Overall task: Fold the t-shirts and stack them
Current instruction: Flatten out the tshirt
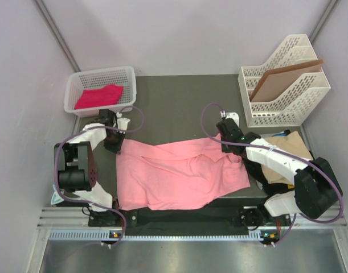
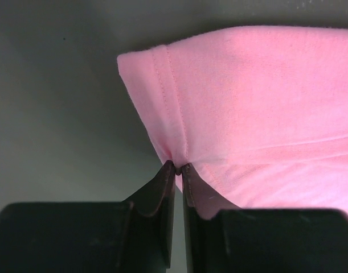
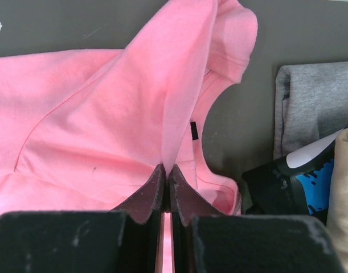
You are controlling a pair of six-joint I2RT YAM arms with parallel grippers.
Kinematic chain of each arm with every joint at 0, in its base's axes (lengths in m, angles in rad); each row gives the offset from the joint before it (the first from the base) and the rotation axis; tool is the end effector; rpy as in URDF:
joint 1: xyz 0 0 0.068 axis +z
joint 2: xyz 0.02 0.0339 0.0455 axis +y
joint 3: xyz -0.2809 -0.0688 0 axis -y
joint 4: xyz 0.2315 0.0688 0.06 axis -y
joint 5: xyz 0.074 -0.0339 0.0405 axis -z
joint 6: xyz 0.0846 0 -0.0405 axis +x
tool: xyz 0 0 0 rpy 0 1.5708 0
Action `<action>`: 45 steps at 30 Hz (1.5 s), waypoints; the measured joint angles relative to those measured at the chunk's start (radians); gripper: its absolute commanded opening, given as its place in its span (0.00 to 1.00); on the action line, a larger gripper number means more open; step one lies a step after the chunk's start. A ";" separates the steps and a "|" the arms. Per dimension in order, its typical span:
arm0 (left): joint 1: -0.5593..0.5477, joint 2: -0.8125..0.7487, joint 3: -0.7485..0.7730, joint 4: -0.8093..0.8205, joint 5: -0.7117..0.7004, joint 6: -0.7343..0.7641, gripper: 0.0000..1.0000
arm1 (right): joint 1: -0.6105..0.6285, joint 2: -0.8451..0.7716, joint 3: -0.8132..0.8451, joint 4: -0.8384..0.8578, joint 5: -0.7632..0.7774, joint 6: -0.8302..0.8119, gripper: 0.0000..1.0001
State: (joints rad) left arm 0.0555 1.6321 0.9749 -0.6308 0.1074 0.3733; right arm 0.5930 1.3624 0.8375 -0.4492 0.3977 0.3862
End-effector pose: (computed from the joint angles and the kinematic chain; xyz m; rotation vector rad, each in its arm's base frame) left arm 0.3013 0.0077 0.1481 0.4712 2.8028 -0.0632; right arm 0.2486 0.1280 0.1985 -0.1012 2.4377 -0.0809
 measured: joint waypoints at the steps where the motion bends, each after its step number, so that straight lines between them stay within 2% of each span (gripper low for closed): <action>1: 0.000 0.000 0.001 0.000 0.001 -0.002 0.10 | 0.000 0.000 0.000 0.000 0.000 0.000 0.00; 3: 0.000 0.000 0.003 0.000 0.002 -0.006 0.05 | 0.000 0.000 0.000 0.000 0.000 0.000 0.00; 10: 0.000 0.000 0.044 -0.015 0.009 -0.009 0.02 | 0.000 -0.001 0.000 -0.001 0.000 -0.002 0.00; 18: 0.000 -0.034 0.207 -0.090 0.038 -0.010 0.02 | 0.000 -0.036 0.037 -0.024 0.003 -0.017 0.00; 25: 0.000 -0.090 0.290 -0.144 0.035 -0.034 0.00 | 0.001 -0.104 0.091 -0.070 0.030 -0.028 0.00; 29: 0.003 -0.111 0.453 -0.245 0.033 -0.063 0.00 | 0.021 -0.208 0.176 -0.143 0.059 -0.032 0.00; 33: 0.003 -0.195 0.633 -0.309 0.034 -0.087 0.00 | 0.136 -0.358 0.304 -0.203 0.112 -0.032 0.00; 39: 0.005 -0.452 0.666 -0.410 0.034 -0.090 0.00 | 0.417 -0.600 0.431 -0.326 0.245 0.058 0.00; 45: 0.005 -0.603 0.696 -0.552 0.037 -0.078 0.00 | 0.463 -0.741 0.443 -0.472 0.261 0.142 0.00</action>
State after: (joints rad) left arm 0.0605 1.0290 1.6711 -1.1828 0.1448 0.2955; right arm 1.0557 0.6212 1.2804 -0.9207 0.6586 0.5278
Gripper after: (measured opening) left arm 0.043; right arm 0.014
